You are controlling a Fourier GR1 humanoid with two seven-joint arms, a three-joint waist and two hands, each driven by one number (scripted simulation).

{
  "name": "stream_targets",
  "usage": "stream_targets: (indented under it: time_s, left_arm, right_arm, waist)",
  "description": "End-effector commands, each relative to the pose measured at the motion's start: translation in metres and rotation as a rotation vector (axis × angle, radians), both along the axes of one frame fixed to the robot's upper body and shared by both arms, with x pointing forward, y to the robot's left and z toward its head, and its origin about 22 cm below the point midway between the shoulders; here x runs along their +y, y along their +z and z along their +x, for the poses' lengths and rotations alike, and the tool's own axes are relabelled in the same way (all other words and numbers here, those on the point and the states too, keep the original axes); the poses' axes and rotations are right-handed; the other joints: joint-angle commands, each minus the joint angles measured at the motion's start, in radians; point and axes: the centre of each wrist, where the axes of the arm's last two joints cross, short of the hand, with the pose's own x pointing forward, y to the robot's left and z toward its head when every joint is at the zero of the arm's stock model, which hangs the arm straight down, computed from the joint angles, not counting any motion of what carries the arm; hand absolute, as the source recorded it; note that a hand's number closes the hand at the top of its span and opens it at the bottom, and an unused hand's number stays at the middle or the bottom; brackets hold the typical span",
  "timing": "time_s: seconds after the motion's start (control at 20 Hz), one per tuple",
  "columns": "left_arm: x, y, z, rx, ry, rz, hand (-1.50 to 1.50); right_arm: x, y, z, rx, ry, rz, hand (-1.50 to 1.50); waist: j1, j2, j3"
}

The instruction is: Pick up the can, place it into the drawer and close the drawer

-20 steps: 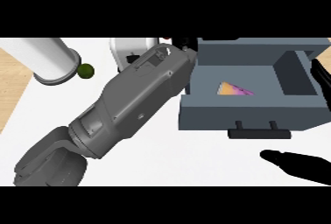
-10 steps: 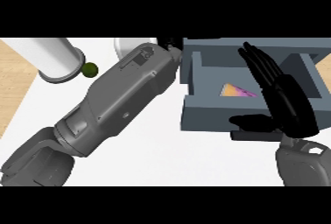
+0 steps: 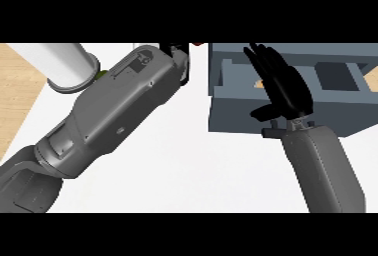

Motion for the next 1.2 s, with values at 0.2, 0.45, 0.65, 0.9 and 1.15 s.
stream_targets:
  time_s: [0.2, 0.45, 0.65, 0.9, 1.15]
  left_arm:
    - [0.034, 0.012, -0.005, -0.012, 0.019, 0.008, -1.5]
    - [0.046, 0.012, -0.007, -0.01, 0.028, 0.001, -1.5]
    - [0.062, 0.014, -0.011, -0.006, 0.011, 0.006, -1.5]
    - [0.063, 0.016, -0.019, -0.002, 0.003, -0.014, -1.5]
    - [0.075, 0.024, -0.018, -0.012, 0.009, 0.005, -1.5]
  right_arm:
    - [0.008, -0.059, 0.03, 0.017, -0.071, -0.101, -1.5]
    - [-0.014, -0.067, 0.046, -0.031, -0.122, -0.13, -1.5]
    - [0.013, -0.069, 0.055, -0.057, -0.147, -0.11, -1.5]
    - [0.005, -0.069, 0.065, -0.101, -0.177, -0.125, -1.5]
    - [-0.005, -0.033, 0.088, -0.152, -0.207, -0.108, -1.5]
  waist:
    - [0.006, 0.002, 0.001]
    - [0.012, 0.011, 0.001]
    - [0.018, 0.011, 0.001]
    - [0.024, 0.013, 0.002]
    - [0.043, 0.023, 0.002]
